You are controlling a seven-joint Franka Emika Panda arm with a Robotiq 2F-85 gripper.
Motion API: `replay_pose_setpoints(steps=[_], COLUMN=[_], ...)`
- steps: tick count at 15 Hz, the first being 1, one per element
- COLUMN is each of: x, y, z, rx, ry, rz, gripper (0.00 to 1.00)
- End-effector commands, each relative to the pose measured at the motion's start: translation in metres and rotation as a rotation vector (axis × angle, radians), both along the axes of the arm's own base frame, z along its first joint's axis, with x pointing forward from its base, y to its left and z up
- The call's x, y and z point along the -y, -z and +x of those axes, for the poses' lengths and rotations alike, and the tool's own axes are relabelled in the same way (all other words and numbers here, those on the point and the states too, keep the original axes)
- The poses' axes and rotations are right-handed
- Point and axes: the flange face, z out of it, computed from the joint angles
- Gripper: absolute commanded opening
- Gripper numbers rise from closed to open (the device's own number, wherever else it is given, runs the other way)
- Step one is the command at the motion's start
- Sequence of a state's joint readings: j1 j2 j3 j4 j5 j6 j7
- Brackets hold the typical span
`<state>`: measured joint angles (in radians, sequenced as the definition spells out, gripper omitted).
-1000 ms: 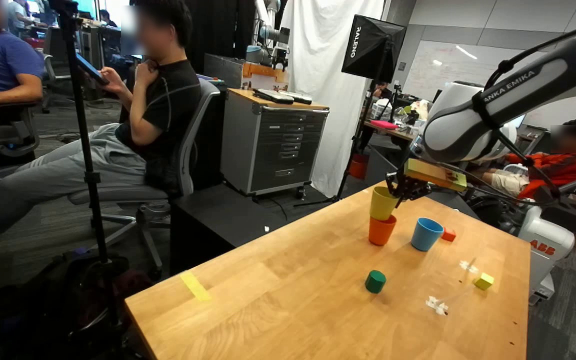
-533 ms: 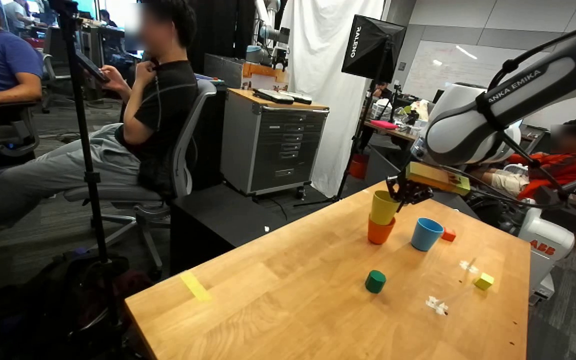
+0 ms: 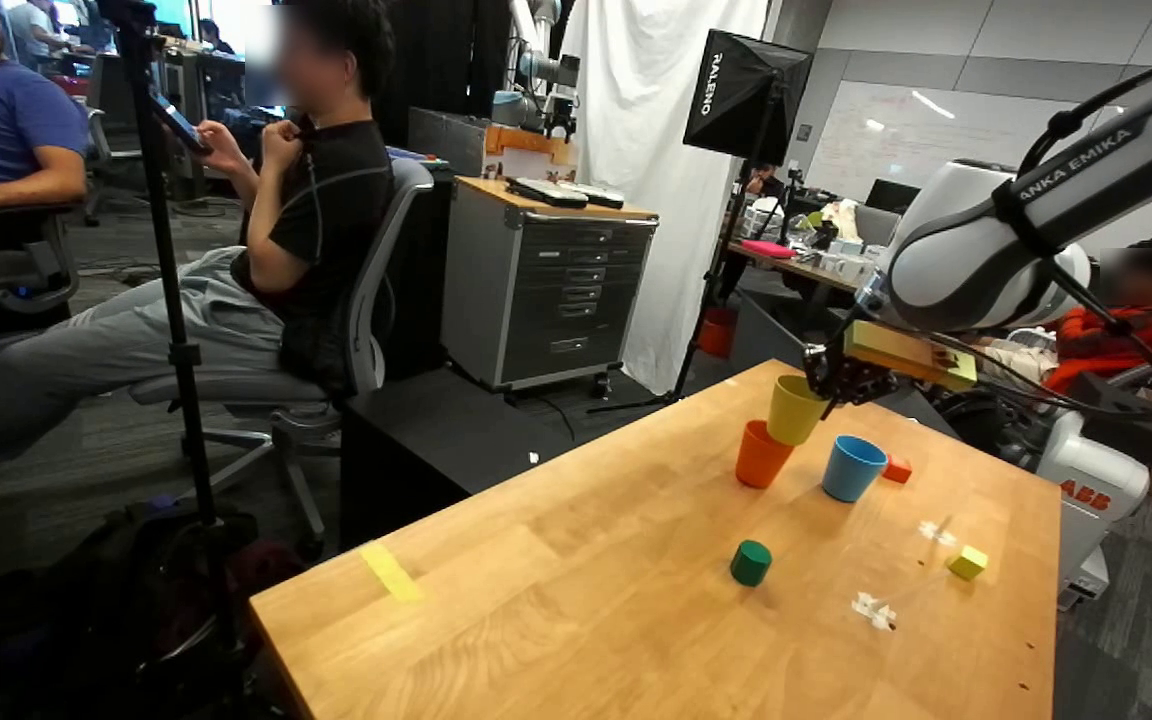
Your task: Stack the cups
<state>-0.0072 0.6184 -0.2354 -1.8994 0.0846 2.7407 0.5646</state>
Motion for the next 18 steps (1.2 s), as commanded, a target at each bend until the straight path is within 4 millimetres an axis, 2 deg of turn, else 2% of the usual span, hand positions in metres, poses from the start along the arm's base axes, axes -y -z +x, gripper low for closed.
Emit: replay_pose_setpoints(steps=[1, 5, 12, 18], x=[0.018, 0.024, 0.011, 0.017], y=[-0.015, -0.015, -0.013, -0.003], z=[-0.01, -0.004, 0.008, 0.014], rx=[0.023, 0.022, 0.018, 0.005], ry=[0.017, 0.014, -0.025, -0.019], rz=[-0.01, -0.002, 0.0, -0.002], gripper=[0.05, 0.05, 0.05, 0.05])
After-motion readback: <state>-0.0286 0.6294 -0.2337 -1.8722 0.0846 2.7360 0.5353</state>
